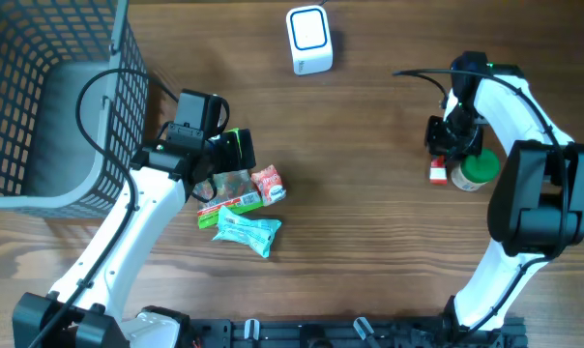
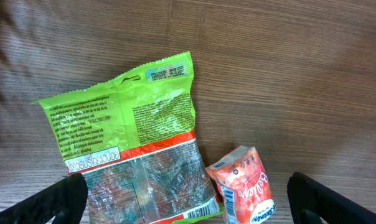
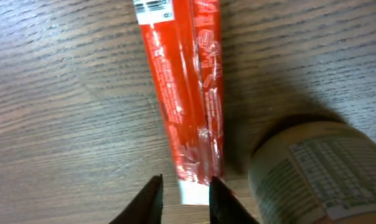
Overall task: Scan the item barcode
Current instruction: 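Place the red stick on the table at the right, then grasp the orange packet with the right gripper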
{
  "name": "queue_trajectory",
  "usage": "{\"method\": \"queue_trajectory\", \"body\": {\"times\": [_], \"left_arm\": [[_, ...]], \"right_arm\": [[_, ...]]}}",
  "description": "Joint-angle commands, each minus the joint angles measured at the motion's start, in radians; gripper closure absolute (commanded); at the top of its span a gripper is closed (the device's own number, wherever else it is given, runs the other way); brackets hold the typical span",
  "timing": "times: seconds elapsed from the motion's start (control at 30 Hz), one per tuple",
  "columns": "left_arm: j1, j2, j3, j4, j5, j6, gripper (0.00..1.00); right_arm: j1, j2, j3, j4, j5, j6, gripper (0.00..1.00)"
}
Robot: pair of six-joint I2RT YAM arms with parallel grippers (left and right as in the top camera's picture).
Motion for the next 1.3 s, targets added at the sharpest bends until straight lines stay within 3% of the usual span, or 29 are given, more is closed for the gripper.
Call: {"method": "queue_trajectory", "body": {"times": [0.0,0.07,0.1,0.13,0.17,0.4,0.5,0.57,0.63,0.73,0.83,1.03,1.13,1.27], "left_arm": [[0.002,0.000,-0.002,0.000,-0.002,0.016,0.00],[0.002,0.000,-0.002,0.000,-0.002,0.016,0.00],[0.002,0.000,-0.002,0.000,-0.002,0.016,0.00],[0.002,0.000,-0.002,0.000,-0.002,0.016,0.00],[0.002,0.000,-0.002,0.000,-0.002,0.016,0.00],[0.002,0.000,-0.002,0.000,-0.003,0.016,0.00],[0.002,0.000,-0.002,0.000,-0.003,0.016,0.00],[0.002,0.000,-0.002,0.000,-0.002,0.016,0.00],[0.002,0.000,-0.002,0.000,-0.002,0.016,0.00],[0.002,0.000,-0.002,0.000,-0.002,0.016,0.00],[0.002,0.000,-0.002,0.000,-0.002,0.016,0.00],[0.002,0.000,-0.002,0.000,-0.002,0.016,0.00],[0.002,0.000,-0.002,0.000,-0.002,0.016,0.00],[0.002,0.000,-0.002,0.000,-0.003,0.016,0.00]], "right_arm": [[0.000,-0.027,0.045,-0.030,0.028,-0.014,0.67],[0.000,-0.053,0.071,-0.043,0.019,-0.014,0.66],[0.001,-0.057,0.071,-0.035,-0.016,-0.013,0.73],[0.002,-0.056,0.070,-0.028,-0.070,-0.015,0.87],[0.004,-0.053,0.062,-0.007,-0.094,-0.021,0.96],[0.007,-0.053,-0.201,0.380,-0.034,-0.019,0.96],[0.007,-0.058,-0.204,0.344,0.182,0.017,0.96],[0.008,-0.076,-0.196,0.331,0.151,0.011,0.96],[0.029,-0.119,-0.161,0.300,-0.005,-0.051,0.88],[0.144,-0.258,-0.138,0.290,-0.470,-0.225,0.76],[0.312,-0.303,-0.140,0.302,-0.605,-0.170,0.52],[0.615,-0.230,-0.213,0.485,-0.472,0.042,0.53],[0.674,-0.171,-0.232,0.592,-0.449,0.123,0.54],[0.682,-0.097,-0.237,0.656,-0.452,0.123,0.56]]}}
